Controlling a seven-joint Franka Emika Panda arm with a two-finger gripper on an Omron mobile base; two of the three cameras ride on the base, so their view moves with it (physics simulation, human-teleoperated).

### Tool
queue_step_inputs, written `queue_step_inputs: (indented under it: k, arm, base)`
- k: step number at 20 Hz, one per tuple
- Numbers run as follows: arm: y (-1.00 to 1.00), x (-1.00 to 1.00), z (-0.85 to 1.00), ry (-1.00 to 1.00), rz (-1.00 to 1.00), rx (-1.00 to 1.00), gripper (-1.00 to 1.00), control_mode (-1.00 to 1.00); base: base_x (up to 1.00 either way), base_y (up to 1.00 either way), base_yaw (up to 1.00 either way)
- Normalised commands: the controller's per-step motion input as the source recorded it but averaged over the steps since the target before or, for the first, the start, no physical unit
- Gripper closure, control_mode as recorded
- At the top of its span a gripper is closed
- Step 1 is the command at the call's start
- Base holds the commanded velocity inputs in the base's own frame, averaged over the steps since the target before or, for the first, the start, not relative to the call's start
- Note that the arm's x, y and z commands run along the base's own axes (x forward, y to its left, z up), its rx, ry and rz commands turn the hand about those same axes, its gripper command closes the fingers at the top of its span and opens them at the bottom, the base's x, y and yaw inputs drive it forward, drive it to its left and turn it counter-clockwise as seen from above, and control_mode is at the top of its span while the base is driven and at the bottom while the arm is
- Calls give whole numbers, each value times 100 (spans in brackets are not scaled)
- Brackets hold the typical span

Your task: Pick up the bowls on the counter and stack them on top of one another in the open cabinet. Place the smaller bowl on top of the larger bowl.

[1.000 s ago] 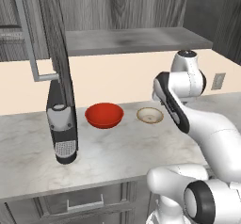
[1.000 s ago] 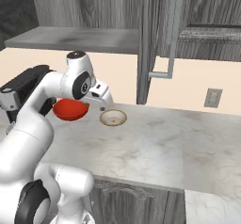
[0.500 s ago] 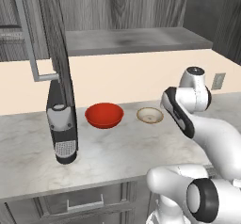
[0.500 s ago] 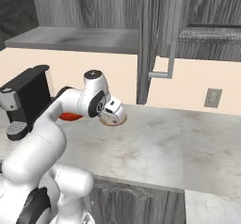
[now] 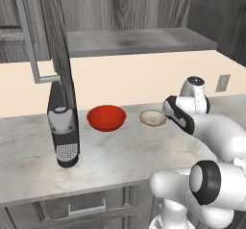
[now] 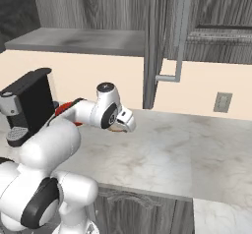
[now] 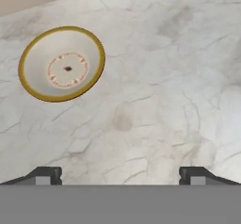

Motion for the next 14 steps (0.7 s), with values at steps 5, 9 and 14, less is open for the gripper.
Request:
queue_step_inputs:
  k: [5,9,14]
  arm:
    - [0,58,-15,0,0,6,-100,-100]
    - [0,53,-4,0,0,8,-100,-100]
    - [0,41,-22,1,0,3,-100,-100]
  base:
    - [0,0,0]
    - [0,0,0]
    - [0,0,0]
